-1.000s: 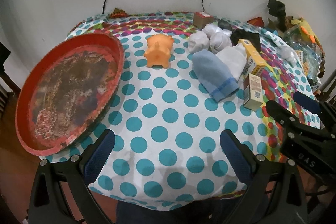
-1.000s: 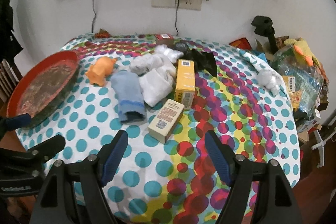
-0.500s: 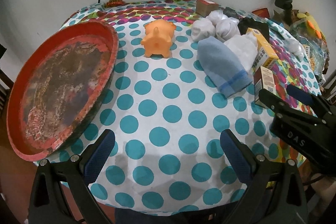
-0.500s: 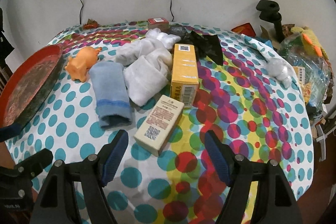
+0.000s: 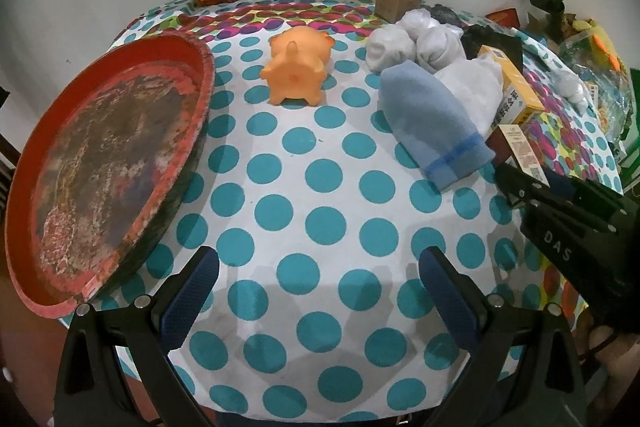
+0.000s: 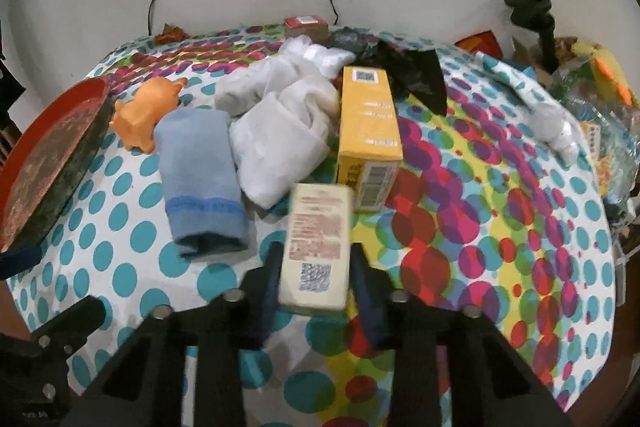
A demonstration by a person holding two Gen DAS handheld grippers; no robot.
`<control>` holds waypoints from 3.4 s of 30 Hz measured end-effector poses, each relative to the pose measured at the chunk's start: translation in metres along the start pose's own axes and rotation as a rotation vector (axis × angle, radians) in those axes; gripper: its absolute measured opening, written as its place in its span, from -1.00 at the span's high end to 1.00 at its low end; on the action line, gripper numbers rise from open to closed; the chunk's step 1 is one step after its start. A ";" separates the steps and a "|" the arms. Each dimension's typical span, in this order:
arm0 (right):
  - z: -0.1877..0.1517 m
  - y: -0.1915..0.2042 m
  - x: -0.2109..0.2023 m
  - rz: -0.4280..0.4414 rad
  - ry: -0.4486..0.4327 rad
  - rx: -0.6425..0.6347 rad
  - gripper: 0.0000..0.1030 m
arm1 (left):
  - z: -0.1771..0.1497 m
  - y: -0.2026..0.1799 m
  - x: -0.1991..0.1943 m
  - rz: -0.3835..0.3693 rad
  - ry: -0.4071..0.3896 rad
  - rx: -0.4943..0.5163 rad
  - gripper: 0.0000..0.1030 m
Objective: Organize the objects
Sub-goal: 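Grasp the cream QR-code box with the right gripper, then grasp the blue sock with the left gripper while the right gripper holds the cream box, then carry the blue sock onto the red tray and open the left gripper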
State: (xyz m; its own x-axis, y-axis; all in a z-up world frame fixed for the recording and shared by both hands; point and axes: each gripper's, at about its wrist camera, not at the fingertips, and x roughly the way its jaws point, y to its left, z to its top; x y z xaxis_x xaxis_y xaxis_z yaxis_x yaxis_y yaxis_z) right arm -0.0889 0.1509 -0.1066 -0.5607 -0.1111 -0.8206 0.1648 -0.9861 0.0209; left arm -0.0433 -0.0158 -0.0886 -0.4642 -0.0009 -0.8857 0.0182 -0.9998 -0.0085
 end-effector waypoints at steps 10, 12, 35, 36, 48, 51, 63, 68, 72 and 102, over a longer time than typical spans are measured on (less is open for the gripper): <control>-0.017 -0.024 -0.027 0.049 -0.035 0.039 0.42 | 0.019 -0.023 -0.002 -0.050 -0.026 0.019 -0.94; -0.022 -0.032 -0.033 0.059 -0.039 0.058 0.42 | 0.025 -0.029 0.001 -0.078 -0.020 0.014 -0.94; -0.044 -0.059 -0.042 0.157 -0.065 0.129 0.42 | 0.064 -0.063 0.040 -0.115 -0.041 0.018 -0.58; -0.045 -0.059 -0.041 0.160 -0.064 0.128 0.42 | 0.064 -0.064 0.041 -0.113 -0.035 0.023 -0.58; -0.044 -0.064 -0.042 0.177 -0.067 0.146 0.42 | 0.064 -0.064 0.045 -0.190 -0.023 0.045 0.50; -0.044 -0.065 -0.042 0.174 -0.069 0.145 0.42 | 0.064 -0.059 0.039 -0.202 -0.023 0.050 0.59; -0.044 -0.065 -0.044 0.163 -0.076 0.151 0.42 | 0.064 -0.021 -0.002 -0.133 -0.072 0.075 0.60; -0.044 -0.065 -0.046 0.155 -0.084 0.152 0.42 | 0.066 0.006 -0.022 -0.095 -0.110 0.063 0.60; -0.045 -0.066 -0.048 0.147 -0.092 0.151 0.42 | 0.069 0.041 -0.034 -0.055 -0.126 0.014 0.60; -0.037 -0.055 -0.051 0.087 -0.086 0.148 0.42 | 0.020 0.291 -0.019 0.252 -0.053 -0.281 0.59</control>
State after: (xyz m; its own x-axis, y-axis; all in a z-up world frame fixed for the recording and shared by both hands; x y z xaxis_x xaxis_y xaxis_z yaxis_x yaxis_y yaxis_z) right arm -0.0396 0.2151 -0.0870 -0.6182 -0.2008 -0.7600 0.0982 -0.9790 0.1788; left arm -0.0466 -0.3068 -0.0651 -0.4594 -0.2546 -0.8510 0.3761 -0.9237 0.0733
